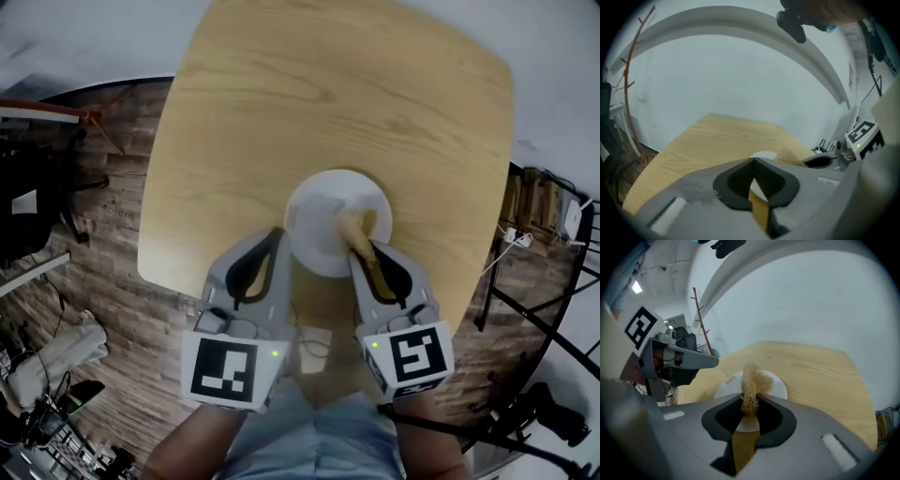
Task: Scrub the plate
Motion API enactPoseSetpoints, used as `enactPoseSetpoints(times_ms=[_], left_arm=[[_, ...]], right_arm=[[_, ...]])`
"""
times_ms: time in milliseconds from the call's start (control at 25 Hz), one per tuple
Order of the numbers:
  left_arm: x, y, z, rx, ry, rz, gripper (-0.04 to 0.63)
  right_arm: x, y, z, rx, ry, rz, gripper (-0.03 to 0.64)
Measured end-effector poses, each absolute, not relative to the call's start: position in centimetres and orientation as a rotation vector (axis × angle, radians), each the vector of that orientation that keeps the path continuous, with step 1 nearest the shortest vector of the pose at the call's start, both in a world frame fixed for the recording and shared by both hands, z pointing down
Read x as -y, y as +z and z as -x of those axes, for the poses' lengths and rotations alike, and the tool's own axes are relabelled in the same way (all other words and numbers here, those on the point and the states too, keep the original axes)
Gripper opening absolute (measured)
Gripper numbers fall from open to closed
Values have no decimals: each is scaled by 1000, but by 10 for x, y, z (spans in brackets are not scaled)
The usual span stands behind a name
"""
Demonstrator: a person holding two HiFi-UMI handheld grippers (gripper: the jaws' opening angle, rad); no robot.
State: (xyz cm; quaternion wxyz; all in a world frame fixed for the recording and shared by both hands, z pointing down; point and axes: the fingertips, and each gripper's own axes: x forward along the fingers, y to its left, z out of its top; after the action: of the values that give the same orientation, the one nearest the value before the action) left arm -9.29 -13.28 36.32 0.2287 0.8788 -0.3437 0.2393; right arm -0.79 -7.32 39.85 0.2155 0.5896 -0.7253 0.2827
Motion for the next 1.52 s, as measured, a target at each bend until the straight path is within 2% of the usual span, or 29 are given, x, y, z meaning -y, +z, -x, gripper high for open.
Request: enactPoseSetpoints(times_ms=[280, 440, 640, 1040, 1320, 1520], left_arm=[[139, 394, 89, 818, 695, -2336, 28], [146, 406, 86, 773, 718, -2309, 83], [148, 416, 79, 717, 773, -2272, 107], [151, 422, 71, 677, 831, -2221, 107], [153, 410, 70, 674, 795, -2231, 72], [155, 397, 63, 667, 821, -2295, 66]], right_arm=[[79, 410, 10, 1992, 839, -1656, 72], [79, 411, 10, 1996, 845, -1644, 72], [79, 410, 12, 2015, 836, -1626, 72], [78, 411, 11, 2027, 876, -1595, 72], [80, 409, 3, 2014, 940, -1626, 72], [93, 404, -19, 1888, 853, -1639, 72]])
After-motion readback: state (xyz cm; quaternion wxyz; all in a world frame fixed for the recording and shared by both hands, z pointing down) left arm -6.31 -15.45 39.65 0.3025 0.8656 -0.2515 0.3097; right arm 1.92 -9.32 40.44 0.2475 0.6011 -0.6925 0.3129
